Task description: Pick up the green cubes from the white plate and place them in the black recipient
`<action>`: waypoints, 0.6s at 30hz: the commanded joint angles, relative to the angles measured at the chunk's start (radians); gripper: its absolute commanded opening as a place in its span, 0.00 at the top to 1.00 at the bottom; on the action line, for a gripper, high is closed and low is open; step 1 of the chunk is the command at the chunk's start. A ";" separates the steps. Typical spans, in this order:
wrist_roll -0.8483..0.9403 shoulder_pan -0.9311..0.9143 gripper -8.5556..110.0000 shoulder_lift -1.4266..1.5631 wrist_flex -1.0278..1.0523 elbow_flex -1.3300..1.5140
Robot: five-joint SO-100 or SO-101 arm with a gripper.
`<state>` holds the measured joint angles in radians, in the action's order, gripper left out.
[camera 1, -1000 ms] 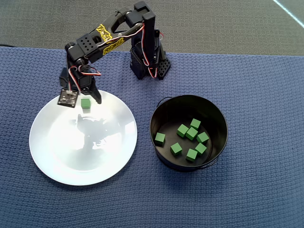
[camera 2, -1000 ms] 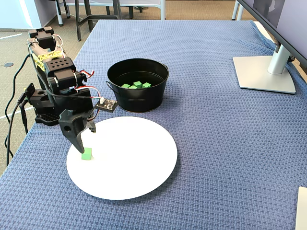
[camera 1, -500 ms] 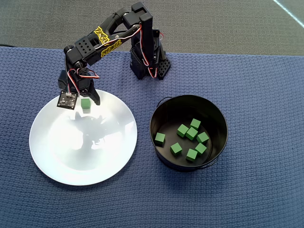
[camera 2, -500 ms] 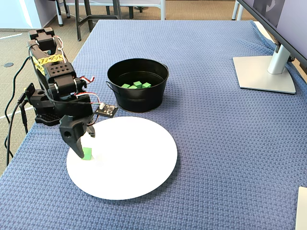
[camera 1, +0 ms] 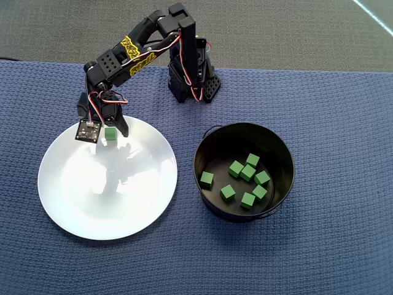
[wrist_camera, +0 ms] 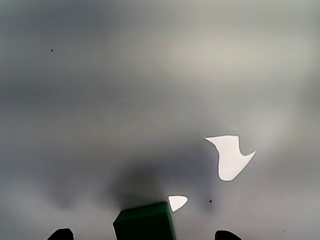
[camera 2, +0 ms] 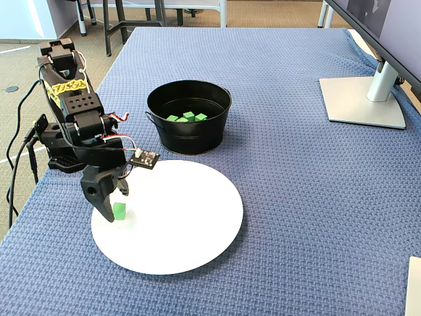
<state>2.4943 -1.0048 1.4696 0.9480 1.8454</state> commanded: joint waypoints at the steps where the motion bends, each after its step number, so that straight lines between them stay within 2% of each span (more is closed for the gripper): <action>1: 0.046 0.002 0.69 0.006 -0.043 0.005; 13: 0.041 0.003 0.74 -0.018 -0.095 0.031; 15: 0.040 0.005 0.81 -0.018 -0.097 0.031; 17: 0.041 0.005 0.93 -0.017 -0.100 0.035; 18: 0.046 0.005 0.93 -0.017 -0.101 0.037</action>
<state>2.4943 -1.0032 1.4450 0.8866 1.8807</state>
